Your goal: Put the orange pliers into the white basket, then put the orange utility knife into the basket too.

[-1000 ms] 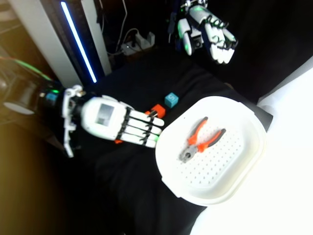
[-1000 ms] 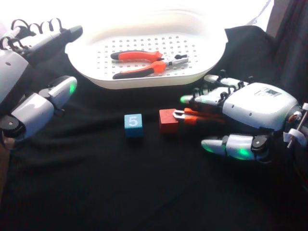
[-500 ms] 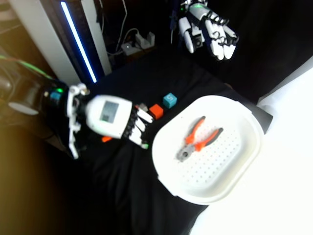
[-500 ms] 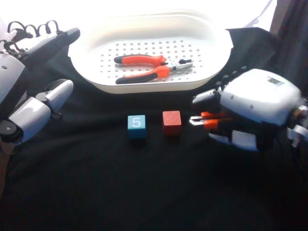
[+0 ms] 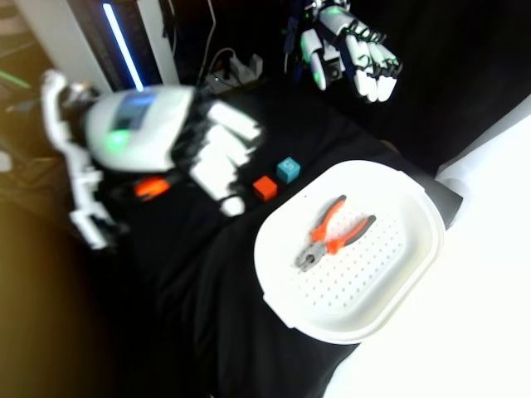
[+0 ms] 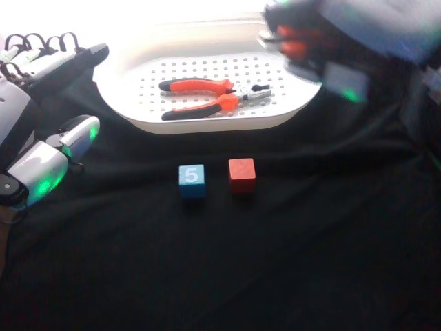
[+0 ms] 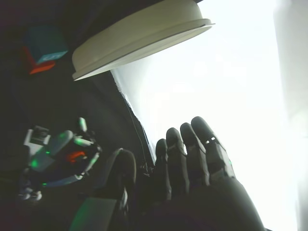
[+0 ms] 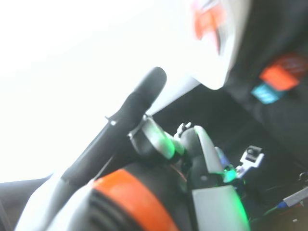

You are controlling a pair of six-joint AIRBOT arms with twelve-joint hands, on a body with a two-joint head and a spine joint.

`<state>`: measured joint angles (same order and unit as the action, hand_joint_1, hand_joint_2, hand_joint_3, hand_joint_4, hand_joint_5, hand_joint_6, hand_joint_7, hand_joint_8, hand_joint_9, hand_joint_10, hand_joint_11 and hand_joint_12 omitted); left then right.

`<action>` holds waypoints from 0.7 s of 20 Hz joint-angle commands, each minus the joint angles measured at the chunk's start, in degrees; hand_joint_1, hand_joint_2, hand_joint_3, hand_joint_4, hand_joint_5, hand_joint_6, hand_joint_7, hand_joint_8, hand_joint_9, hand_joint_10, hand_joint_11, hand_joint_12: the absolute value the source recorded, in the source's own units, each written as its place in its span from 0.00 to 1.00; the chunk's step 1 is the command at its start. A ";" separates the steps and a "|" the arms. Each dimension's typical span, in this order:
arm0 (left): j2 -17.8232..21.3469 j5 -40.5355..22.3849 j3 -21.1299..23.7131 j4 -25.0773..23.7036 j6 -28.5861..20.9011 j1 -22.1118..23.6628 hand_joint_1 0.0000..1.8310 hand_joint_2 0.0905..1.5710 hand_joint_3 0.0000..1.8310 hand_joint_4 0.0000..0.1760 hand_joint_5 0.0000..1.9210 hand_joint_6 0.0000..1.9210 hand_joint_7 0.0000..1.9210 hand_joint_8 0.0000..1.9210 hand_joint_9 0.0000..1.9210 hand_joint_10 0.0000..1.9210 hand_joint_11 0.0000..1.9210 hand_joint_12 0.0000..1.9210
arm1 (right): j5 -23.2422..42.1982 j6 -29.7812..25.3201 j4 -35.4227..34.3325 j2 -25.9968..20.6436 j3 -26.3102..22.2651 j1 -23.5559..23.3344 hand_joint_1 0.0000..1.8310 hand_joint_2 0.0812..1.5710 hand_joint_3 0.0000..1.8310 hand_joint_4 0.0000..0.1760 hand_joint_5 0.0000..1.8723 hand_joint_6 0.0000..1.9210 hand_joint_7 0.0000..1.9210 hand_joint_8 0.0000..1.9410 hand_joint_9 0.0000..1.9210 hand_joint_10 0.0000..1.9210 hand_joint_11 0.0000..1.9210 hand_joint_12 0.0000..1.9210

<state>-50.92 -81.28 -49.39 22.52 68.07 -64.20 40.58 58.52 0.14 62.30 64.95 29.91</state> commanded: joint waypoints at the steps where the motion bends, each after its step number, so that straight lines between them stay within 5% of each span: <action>1: 0.11 -6.75 -0.11 -1.24 -0.15 0.43 0.33 0.96 0.00 0.00 0.17 0.02 0.20 0.00 0.10 0.23 0.00 0.57 | 0.42 0.08 0.25 1.30 1.66 -2.00 0.73 0.78 0.00 0.39 0.46 1.00 0.53 1.00 0.60 1.00 0.67 1.00; 5: -0.94 -6.75 -0.80 -1.35 -0.77 0.52 0.33 0.95 0.00 0.00 0.18 0.02 0.20 0.00 0.14 0.14 0.00 0.52 | -12.34 0.34 0.41 10.39 12.85 -7.15 0.65 0.80 0.00 0.45 0.47 1.00 0.59 1.00 0.67 1.00 0.73 1.00; 6: -1.37 -6.36 -1.24 -1.46 -1.27 0.65 0.31 0.94 0.00 0.00 0.17 0.01 0.20 0.00 0.16 0.10 0.00 0.49 | -15.42 0.35 0.38 13.29 15.92 -7.63 0.68 0.78 0.00 0.25 0.47 1.00 0.54 1.00 0.63 1.00 0.70 1.00; 10: -1.76 -6.71 -1.51 -1.60 -1.64 1.04 0.31 0.95 0.00 0.00 0.16 0.00 0.20 0.00 0.17 0.10 0.00 0.55 | -22.52 0.36 0.37 17.89 20.86 -7.66 0.65 0.77 0.00 0.16 0.43 1.00 0.54 1.00 0.61 1.00 0.65 1.00; 11: -1.76 -6.70 -1.53 -1.50 -1.66 1.03 0.33 0.95 0.00 0.00 0.13 0.01 0.20 0.00 0.17 0.10 0.00 0.48 | -23.13 0.36 0.37 17.89 21.01 -7.66 0.51 0.81 0.01 0.30 0.34 0.86 0.30 0.92 0.30 0.95 0.33 1.00; 12: -1.79 -6.61 -1.56 -1.47 -1.69 1.03 0.33 0.95 0.00 0.00 0.13 0.01 0.20 0.00 0.17 0.10 0.00 0.48 | -23.21 0.36 0.36 17.89 20.97 -7.66 0.51 0.81 0.01 0.30 0.34 0.86 0.30 0.92 0.30 0.95 0.33 1.00; 13: -1.84 -6.55 -1.53 -1.46 -1.69 1.03 0.29 0.95 0.00 0.10 0.12 0.00 0.19 0.00 0.17 0.09 0.00 0.45 | -23.54 0.35 0.36 17.89 21.00 -7.66 0.34 0.75 0.00 0.07 0.07 0.15 0.07 0.12 0.06 0.14 0.01 0.36; 14: -1.84 -6.51 -1.52 -1.46 -1.69 1.02 0.29 0.95 0.00 0.05 0.12 0.00 0.19 0.00 0.18 0.08 0.00 0.48 | -23.54 0.35 0.36 17.89 20.94 -7.66 0.29 0.73 0.00 0.20 0.01 0.03 0.01 0.02 0.01 0.03 0.00 0.07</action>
<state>-52.64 -80.84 -50.70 22.48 66.61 -63.75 10.41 58.76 0.51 80.05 85.76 23.29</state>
